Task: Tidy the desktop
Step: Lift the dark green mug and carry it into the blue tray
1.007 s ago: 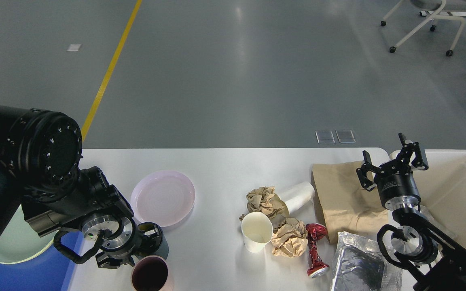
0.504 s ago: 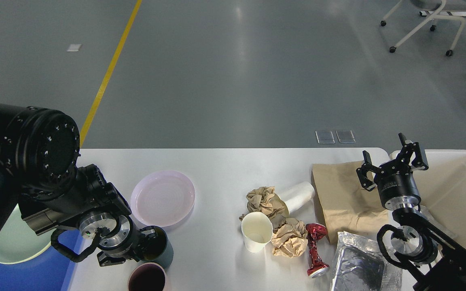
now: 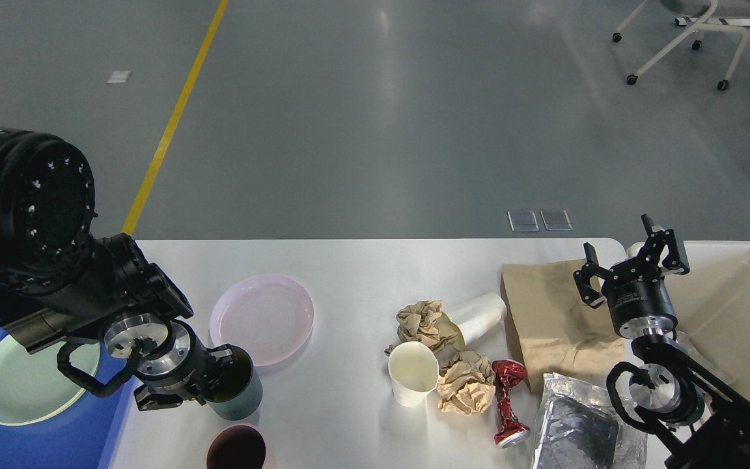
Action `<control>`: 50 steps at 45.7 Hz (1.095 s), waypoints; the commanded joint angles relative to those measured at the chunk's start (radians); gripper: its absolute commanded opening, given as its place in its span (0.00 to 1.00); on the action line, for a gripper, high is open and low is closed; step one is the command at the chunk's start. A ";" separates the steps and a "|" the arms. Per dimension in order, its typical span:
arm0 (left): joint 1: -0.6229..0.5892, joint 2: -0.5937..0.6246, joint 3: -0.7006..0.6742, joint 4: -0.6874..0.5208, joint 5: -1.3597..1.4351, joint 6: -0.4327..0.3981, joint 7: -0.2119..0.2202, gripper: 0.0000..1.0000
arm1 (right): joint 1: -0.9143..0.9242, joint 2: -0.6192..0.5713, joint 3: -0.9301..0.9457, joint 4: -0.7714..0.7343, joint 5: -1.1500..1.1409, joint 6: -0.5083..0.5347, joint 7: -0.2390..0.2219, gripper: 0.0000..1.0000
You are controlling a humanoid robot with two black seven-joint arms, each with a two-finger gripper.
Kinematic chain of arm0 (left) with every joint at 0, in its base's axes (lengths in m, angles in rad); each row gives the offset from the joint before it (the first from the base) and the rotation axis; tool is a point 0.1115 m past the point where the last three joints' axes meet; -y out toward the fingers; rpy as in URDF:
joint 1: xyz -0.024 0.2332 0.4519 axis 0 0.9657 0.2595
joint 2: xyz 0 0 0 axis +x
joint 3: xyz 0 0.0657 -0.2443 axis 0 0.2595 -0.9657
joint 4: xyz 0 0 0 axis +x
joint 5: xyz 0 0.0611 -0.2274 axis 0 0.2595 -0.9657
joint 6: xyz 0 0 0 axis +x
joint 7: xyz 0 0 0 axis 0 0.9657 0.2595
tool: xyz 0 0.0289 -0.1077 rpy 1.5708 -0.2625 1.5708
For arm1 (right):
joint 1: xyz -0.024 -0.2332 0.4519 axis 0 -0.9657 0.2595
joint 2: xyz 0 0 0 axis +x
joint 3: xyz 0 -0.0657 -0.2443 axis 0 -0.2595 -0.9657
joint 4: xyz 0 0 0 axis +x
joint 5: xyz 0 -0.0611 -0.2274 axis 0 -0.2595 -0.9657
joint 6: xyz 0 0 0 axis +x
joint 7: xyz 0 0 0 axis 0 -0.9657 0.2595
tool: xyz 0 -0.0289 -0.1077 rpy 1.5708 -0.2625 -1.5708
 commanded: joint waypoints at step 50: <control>-0.749 0.223 0.098 -0.081 0.626 -0.685 -0.130 0.00 | 0.000 0.000 0.000 -0.002 0.000 0.000 0.000 1.00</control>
